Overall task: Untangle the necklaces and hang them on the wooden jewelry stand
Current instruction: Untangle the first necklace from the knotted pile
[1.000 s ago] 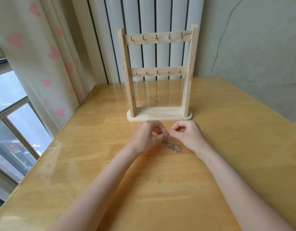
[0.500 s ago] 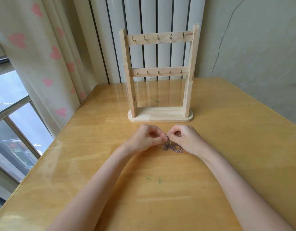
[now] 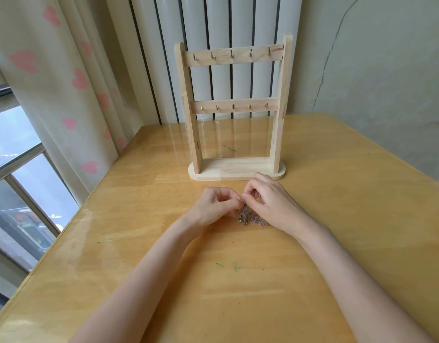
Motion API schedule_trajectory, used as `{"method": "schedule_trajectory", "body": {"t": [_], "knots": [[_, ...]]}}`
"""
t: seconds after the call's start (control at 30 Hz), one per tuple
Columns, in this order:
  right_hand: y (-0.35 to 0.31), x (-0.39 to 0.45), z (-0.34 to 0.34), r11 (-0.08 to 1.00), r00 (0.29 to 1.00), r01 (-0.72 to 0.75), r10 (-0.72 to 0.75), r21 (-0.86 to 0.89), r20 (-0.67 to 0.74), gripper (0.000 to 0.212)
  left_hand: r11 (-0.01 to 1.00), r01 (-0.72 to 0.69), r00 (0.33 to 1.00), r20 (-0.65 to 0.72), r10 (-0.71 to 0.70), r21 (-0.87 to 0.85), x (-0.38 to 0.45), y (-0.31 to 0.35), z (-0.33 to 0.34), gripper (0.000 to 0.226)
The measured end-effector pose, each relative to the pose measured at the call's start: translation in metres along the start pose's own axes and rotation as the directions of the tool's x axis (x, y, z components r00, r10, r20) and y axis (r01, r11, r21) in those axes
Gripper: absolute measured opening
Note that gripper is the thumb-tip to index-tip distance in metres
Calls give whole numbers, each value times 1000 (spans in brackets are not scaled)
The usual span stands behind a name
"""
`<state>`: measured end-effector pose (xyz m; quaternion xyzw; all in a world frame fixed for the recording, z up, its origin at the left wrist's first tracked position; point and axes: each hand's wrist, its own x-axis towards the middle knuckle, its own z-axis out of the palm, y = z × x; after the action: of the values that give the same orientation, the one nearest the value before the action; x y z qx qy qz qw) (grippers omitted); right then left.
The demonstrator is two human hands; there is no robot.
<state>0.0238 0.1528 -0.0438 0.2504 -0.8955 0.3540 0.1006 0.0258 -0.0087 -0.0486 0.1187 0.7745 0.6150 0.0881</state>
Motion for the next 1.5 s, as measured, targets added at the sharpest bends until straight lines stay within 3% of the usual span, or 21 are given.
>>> {"method": "schedule_trajectory", "body": {"t": [0.1,0.2,0.3,0.4,0.6,0.83,1.03,1.3,1.4,1.5], "knots": [[-1,2,-2,963,980,-191,198,188,-19,19,998,-3,996,-84,-2,-59,1,3,2,15],[0,2,-1,844,940,-327,337,425,53,27,995,-44,991,-134,31,-90,1,5,3,8],[1,1,-2,718,927,-337,365,609,82,25,991,-78,989,-135,62,-112,0,6,5,23],[2,2,-5,642,927,-314,368,699,79,21,991,-78,993,-95,68,-109,-1,8,5,24],[2,2,-4,637,933,-313,343,704,105,18,985,-77,996,-58,69,-153,-1,9,3,8],[1,0,-6,575,932,-324,329,751,151,17,978,-182,976,-99,193,106,1,8,8,12],[1,-1,-10,480,913,-375,339,793,227,15,888,-283,946,-46,320,362,4,5,3,23],[1,0,-11,371,834,-500,449,783,320,20,944,-294,953,-27,301,150,2,8,3,15],[3,1,-12,368,830,-501,462,784,313,22,969,-247,969,-13,247,-7,1,8,5,10],[5,1,-12,436,848,-482,451,760,279,24,978,-158,987,1,160,-133,0,7,8,11]]}}
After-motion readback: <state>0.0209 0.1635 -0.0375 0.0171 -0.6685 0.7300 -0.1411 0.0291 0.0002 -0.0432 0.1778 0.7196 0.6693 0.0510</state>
